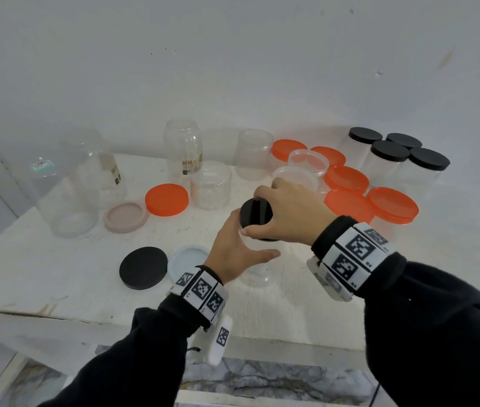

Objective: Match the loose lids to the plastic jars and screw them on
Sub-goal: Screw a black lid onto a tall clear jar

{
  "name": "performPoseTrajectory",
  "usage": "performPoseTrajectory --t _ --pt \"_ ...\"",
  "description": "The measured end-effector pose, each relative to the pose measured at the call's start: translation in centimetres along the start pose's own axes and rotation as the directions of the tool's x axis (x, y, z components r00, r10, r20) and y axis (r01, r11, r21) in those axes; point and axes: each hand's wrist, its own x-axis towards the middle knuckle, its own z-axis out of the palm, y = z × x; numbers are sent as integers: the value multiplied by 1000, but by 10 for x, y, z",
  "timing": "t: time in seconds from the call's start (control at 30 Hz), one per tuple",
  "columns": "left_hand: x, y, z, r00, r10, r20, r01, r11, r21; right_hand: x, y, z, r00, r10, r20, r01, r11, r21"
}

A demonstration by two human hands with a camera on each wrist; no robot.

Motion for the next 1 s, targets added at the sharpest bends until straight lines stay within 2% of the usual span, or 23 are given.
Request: performPoseTrajectory --t 0.13,0.27,0.5,0.63,0.83,1.0 --pt "-1 0 3 1000 12 -17 -13 1000 -20 -4 0 4 999 25 -25 -24 1000 18" --pt "-2 2 6 1000 12 -15 -13 1000 -26 -4 6 -1 999 24 40 -27 997 69" --pt "-5 0 8 993 13 116 -7 999 -53 -19 22 -3 994 59 97 -70 991 113" --pt "6 1 20 978 20 207 -10 999 -50 -32 46 -8 989 80 126 -97 987 128" --pt "25 20 63 943 52 328 -75 995 58 -58 100 -16 983 108 146 -129 981 145" --pt "49 31 106 945 139 297 -184 974 130 -79 154 -15 972 192 136 -208 972 112"
